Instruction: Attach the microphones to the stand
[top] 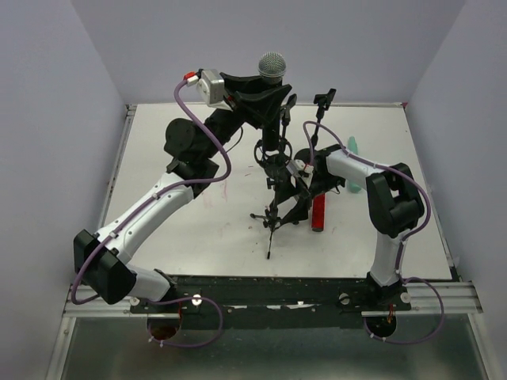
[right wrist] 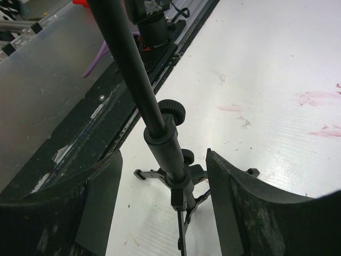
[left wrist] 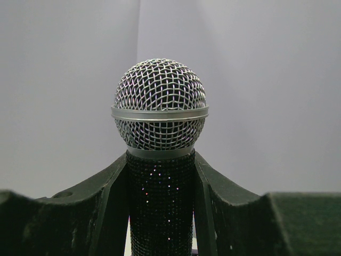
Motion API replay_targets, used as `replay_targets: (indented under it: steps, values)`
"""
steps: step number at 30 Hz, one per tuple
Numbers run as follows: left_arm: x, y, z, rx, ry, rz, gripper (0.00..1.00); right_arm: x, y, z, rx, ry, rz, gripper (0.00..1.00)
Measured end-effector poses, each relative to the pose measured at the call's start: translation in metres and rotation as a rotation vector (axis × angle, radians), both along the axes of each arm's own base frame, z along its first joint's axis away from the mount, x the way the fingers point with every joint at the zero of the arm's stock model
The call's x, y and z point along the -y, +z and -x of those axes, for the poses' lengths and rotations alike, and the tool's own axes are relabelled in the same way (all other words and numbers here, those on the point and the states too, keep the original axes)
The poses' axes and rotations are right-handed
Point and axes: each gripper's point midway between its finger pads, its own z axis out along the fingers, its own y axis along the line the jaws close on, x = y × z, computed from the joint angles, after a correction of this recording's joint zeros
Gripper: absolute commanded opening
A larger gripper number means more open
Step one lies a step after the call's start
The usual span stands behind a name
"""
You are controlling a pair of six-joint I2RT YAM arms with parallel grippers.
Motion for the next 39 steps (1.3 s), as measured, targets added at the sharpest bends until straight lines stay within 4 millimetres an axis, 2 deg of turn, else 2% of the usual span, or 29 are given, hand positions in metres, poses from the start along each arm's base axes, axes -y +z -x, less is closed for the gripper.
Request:
replay_targets:
  steps: [6, 15, 20, 39]
  values:
    - [0.004, -0.004, -0.006, 0.01, 0.012, 0.012, 0.0, 0.0, 0.0, 0.0, 0.0, 0.0, 0.0, 0.72]
    - [0.008, -0.027, -0.018, 0.002, 0.037, 0.003, 0.0, 0.0, 0.0, 0.0, 0.004, 0.0, -0.002, 0.73]
    - [0.006, -0.033, -0.02, 0.014, 0.058, 0.005, 0.0, 0.0, 0.0, 0.0, 0.005, 0.0, -0.003, 0.73]
    - [-0.01, -0.032, -0.001, 0.073, 0.066, 0.046, 0.0, 0.0, 0.0, 0.0, 0.006, 0.001, -0.003, 0.72]
